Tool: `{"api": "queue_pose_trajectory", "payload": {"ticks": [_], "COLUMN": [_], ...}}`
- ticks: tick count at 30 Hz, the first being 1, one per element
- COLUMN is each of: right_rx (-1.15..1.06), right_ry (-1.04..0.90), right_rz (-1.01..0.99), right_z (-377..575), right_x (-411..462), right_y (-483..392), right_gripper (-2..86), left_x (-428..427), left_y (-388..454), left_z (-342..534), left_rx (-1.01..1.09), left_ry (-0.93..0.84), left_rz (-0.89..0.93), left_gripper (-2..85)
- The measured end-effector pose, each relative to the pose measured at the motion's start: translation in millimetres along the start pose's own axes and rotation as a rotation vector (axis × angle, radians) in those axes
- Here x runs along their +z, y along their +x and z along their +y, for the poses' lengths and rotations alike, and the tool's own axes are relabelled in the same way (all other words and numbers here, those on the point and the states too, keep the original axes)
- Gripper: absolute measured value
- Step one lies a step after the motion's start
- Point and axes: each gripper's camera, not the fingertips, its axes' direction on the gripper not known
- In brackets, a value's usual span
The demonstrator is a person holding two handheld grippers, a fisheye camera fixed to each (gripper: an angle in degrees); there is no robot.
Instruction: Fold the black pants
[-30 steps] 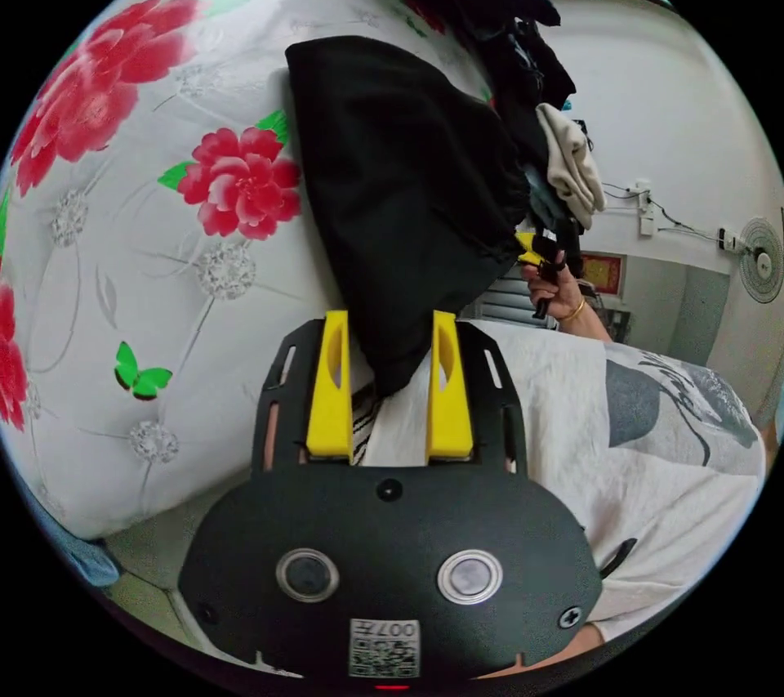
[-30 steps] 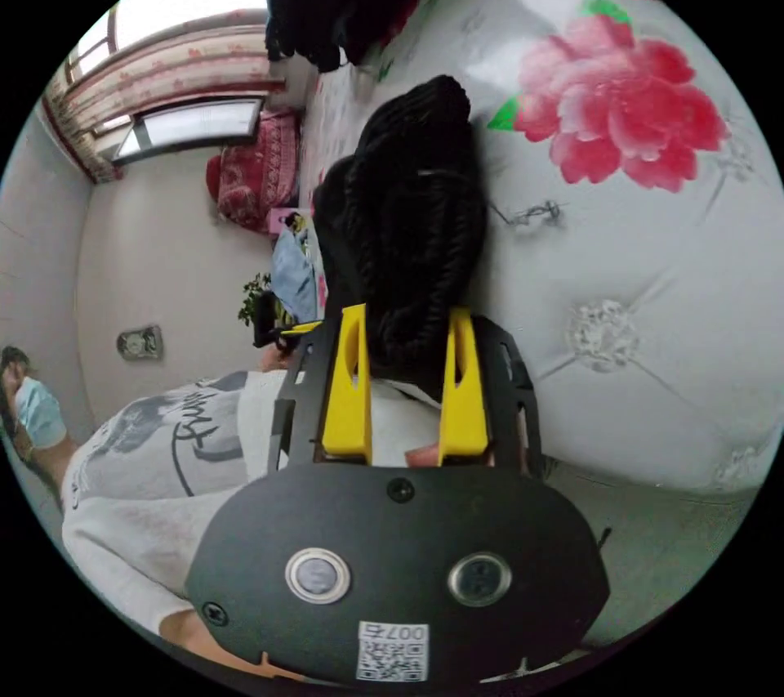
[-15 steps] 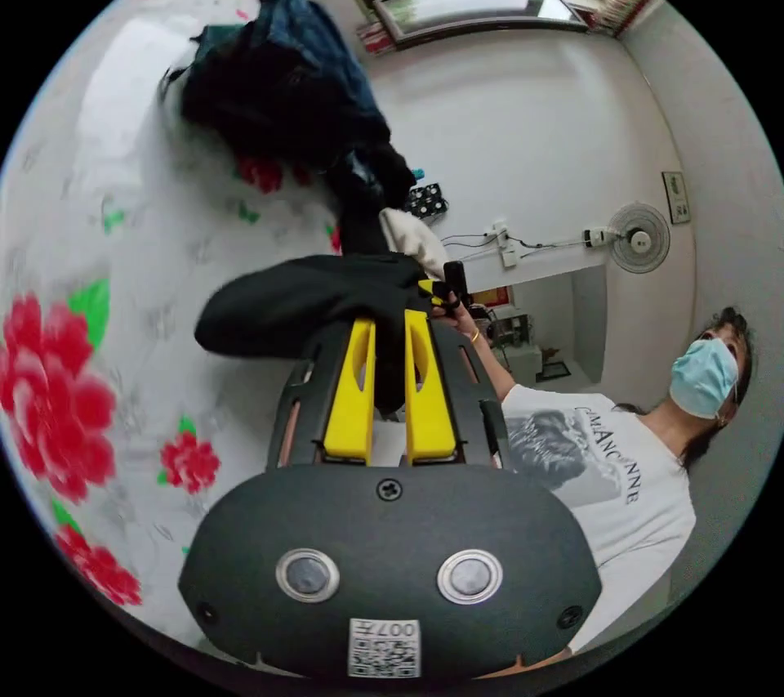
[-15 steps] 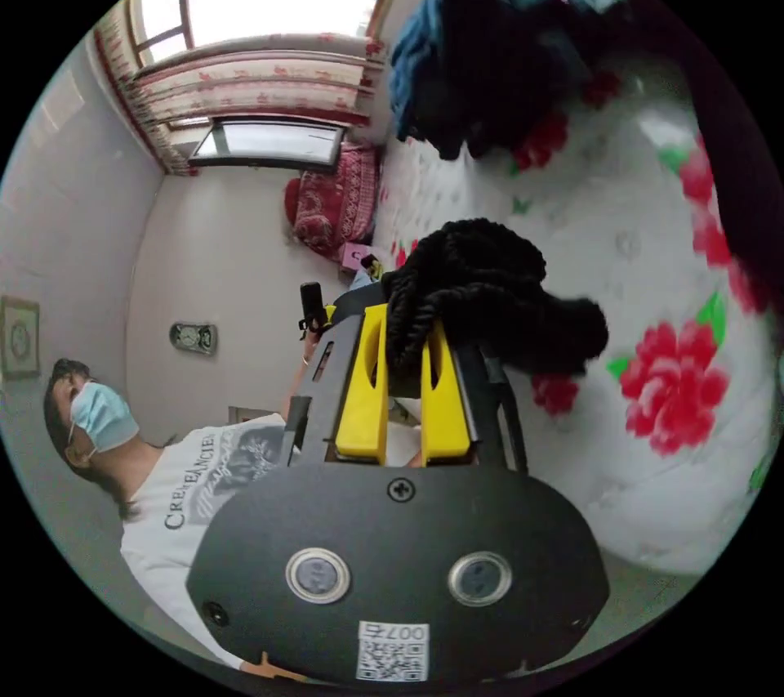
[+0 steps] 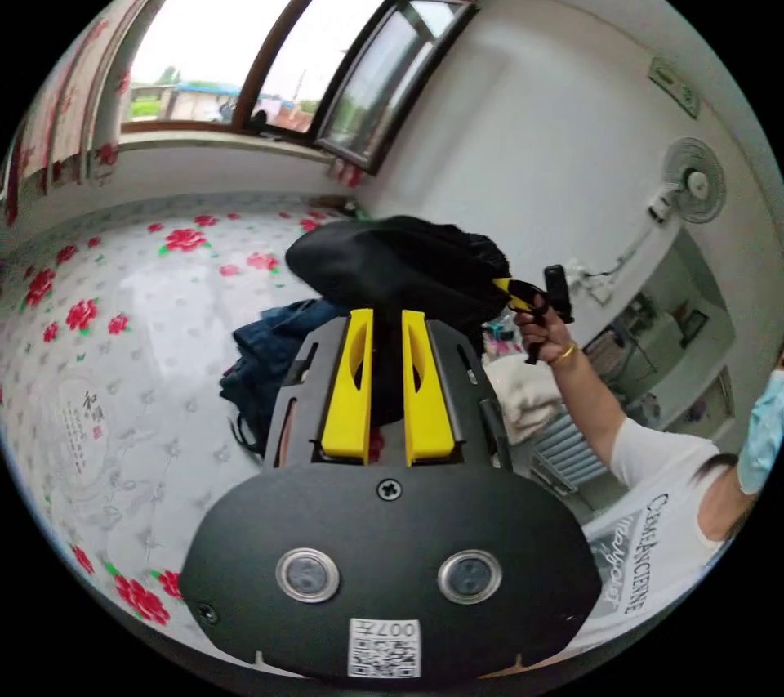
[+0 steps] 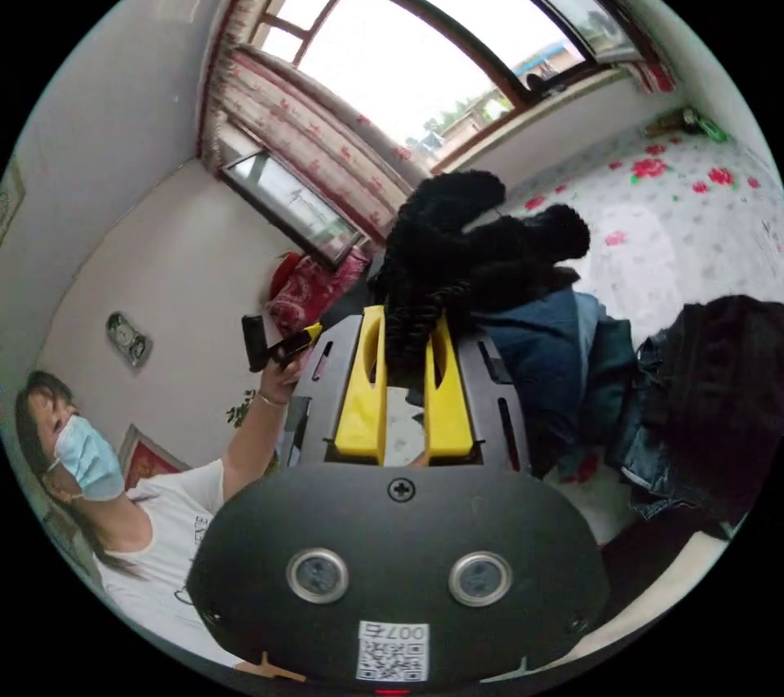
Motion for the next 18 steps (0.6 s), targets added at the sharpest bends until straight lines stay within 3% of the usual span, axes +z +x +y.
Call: {"api": "queue_pose_trajectory", "payload": {"ticks": [5,10,14,18], "right_rx": [0.259,0.082,0.042,-0.074], "right_ry": [-0.104,-0.166,-0.583,-0.898], "right_rz": [0.245,0.375,0.514,0.540], "right_z": [66,211,380,495], "right_x": [102,140,218,281], "right_y": [121,105,84,44], "right_gripper": [5.5,6.0,6.5,7.2], "left_x": [75,66,6,-106], "left_y": [-86,-90,-58,-23], "left_z": [101,323,461,544], "left_rx": [-0.229,-0.428,-0.676,-0.914], "left_ry": [-0.180,-0.365,-0.444,-0.368], "left_rz": [-0.020,-0.259,-0.475,-0.868], "left_gripper": [6.0,5.9,6.1,9.2]}}
